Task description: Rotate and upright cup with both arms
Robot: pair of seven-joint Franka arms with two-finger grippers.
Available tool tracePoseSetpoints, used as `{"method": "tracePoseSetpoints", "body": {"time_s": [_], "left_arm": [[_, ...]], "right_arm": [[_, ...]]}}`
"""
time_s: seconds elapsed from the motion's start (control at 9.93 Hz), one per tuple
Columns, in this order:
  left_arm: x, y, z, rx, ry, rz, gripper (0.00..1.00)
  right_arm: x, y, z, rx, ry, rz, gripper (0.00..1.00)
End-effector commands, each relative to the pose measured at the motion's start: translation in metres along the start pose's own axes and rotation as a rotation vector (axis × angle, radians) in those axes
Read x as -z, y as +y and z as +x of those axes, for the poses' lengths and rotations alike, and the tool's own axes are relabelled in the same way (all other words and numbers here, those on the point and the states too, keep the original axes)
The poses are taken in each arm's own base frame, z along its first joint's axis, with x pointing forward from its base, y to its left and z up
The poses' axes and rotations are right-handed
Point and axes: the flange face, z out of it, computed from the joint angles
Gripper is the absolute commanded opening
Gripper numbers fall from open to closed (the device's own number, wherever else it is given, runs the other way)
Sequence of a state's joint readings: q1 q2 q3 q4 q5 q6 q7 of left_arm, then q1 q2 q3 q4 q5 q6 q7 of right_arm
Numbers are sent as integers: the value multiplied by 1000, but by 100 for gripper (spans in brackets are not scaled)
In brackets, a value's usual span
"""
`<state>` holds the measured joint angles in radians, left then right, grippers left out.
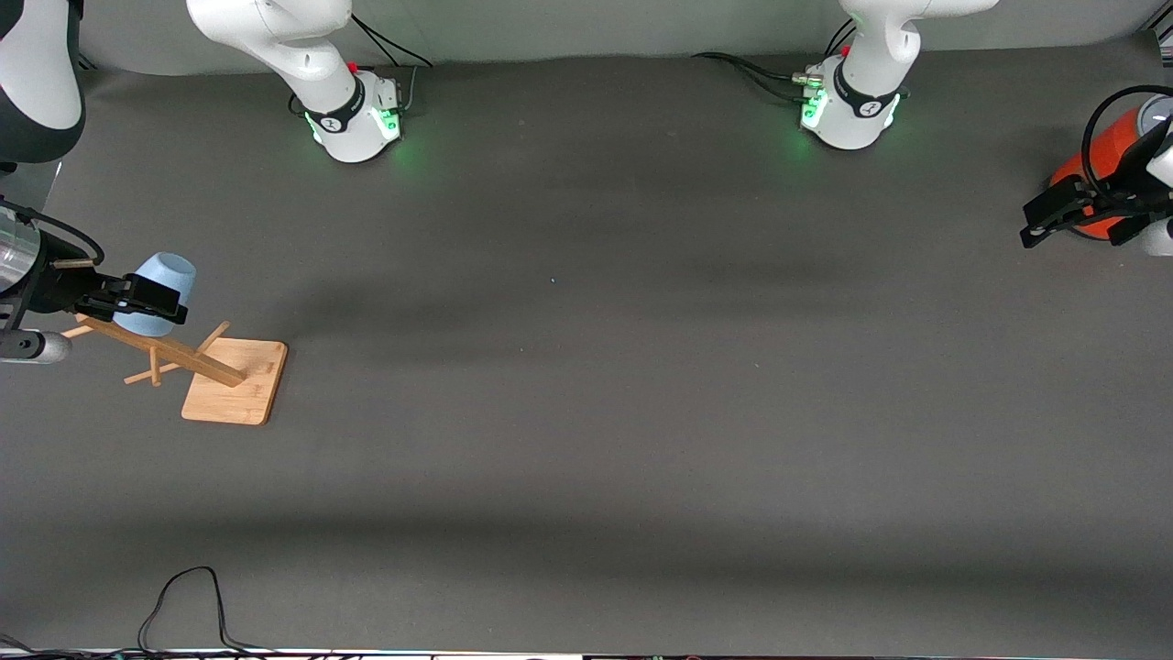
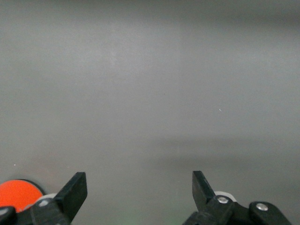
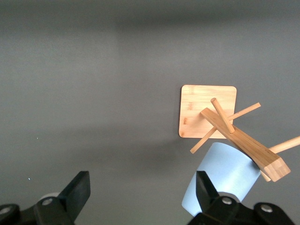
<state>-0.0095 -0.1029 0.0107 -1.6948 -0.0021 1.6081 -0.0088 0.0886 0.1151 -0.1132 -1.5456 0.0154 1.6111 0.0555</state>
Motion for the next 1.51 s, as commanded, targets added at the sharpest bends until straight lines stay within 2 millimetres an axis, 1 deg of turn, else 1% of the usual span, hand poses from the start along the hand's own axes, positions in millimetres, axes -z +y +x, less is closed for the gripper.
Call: {"method": "tracePoseSetpoints", "body": {"time_s": [0.0,0.5,0.6,0.7,0.81,0.91,1.11,1.31,1.41], "left_arm": [[1,-3,-1,-10,-7,11,100],[7,6,-2,-19,5,4,100],[6,5,-2,-16,2,-1,100],[6,4,-2,-15,2,-2,100],[7,8,-2,-13,4,-2,100],[7,10,-2,-14,4,-2,100],[7,9,-2,-13,4,-4,100],[6,8,-2,-10,2,-4,100],[6,8,-2,-8,2,-4,100]], "right_arm": [[3,-1,-5,-7,1,25,100],[5,1,-5,-10,2,23,100],[3,3,-9,0,-24,9,100],[2,12,-18,-6,-51,0,100],[1,36,-29,-44,-55,7,100],[-2,53,-41,-70,-53,15,100],[-6,83,-57,-110,-45,-1,100],[-14,106,-75,-146,-32,20,100],[-17,112,-75,-158,-31,22,100]]}}
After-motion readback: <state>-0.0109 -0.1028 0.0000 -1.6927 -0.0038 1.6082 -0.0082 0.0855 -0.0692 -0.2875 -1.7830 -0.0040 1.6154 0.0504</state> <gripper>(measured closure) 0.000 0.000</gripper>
